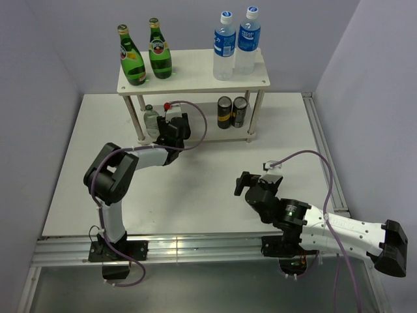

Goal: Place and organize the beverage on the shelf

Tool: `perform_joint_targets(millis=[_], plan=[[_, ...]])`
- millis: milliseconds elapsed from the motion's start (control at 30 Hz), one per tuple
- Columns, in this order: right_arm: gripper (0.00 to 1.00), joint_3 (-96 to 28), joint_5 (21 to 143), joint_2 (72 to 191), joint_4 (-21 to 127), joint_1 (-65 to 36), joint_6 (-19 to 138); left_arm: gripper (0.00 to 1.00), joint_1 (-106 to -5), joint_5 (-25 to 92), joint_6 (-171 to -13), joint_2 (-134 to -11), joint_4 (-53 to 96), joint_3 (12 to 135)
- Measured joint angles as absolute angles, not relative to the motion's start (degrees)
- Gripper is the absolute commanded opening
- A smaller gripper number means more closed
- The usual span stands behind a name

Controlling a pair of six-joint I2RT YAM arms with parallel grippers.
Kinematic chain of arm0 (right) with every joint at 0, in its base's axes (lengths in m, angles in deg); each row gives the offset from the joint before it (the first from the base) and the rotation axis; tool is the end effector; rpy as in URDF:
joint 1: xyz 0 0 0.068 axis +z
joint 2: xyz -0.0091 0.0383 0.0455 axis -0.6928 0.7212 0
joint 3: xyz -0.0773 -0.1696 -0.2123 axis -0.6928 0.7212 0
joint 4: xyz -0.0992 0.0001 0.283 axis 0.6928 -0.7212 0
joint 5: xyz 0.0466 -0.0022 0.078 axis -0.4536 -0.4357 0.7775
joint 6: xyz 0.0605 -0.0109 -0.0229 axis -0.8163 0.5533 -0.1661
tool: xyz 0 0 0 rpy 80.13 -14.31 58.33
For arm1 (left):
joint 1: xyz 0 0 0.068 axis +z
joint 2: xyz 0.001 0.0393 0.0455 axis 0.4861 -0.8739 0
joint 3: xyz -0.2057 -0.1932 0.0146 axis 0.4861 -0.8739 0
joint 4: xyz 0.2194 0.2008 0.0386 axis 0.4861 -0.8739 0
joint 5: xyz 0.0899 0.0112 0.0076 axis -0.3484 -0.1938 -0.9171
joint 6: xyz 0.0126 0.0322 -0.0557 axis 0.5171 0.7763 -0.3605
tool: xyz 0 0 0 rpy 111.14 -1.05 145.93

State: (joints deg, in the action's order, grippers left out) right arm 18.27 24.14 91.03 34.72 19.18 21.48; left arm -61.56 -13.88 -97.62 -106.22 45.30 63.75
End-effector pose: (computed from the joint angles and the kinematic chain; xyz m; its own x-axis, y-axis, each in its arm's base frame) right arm 0.1208 0.1498 0.2022 -0.3859 0.2337 -0.8925 -0.0119 0.9660 0.2581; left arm 0.4027 -0.2178 0.1651 -0.2607 -0.1030 -0.9599 -0.1656 0.9843 -0.0607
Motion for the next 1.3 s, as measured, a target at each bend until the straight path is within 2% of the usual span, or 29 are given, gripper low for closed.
perform_joint_targets(millis=[100, 133, 200, 233, 333, 567, 667, 700, 733, 1300], plan=[[1.0, 18.3, 24.1, 91.3, 34.7, 19.2, 21.5, 0.1, -61.1, -13.1, -97.6, -106.7, 45.9, 64.3], [1.0, 18.3, 24.1, 91.5, 34.7, 19.2, 21.5, 0.21, -61.0, -12.9, -97.6, -106.8, 45.9, 64.3], [1.0, 18.3, 24.1, 91.7, 34.7, 19.2, 21.5, 0.34, -60.7, -12.2, -97.6, -106.8, 46.0, 64.3], [1.0, 18.3, 24.2, 91.9, 34.7, 19.2, 21.5, 0.47, -60.5, -11.9, -97.6, -106.8, 46.0, 64.3], [1.0, 18.3, 24.1, 92.1, 34.7, 19.2, 21.5, 0.58, -60.3, -11.4, -97.6, -106.8, 46.2, 64.2], [1.0, 18.3, 24.1, 92.2, 34.7, 19.2, 21.5, 0.68, -60.3, -10.8, -97.9, -106.8, 47.1, 63.7], [1.0, 18.3, 24.1, 92.1, 34.7, 19.2, 21.5, 0.8, -60.4, -10.8, -97.9, -106.7, 47.8, 63.3], [1.0, 18.3, 24.1, 92.1, 34.7, 19.2, 21.5, 0.97, -60.6, -10.8, -97.8, -106.7, 48.1, 63.1], [1.0, 18.3, 24.1, 92.1, 34.7, 19.2, 21.5, 0.99, -60.7, -10.9, -97.6, -106.6, 48.6, 63.0], [1.0, 18.3, 24.1, 89.3, 34.7, 19.2, 21.5, 0.99, -66.1, -15.9, -98.3, -100.3, 49.8, 57.7]])
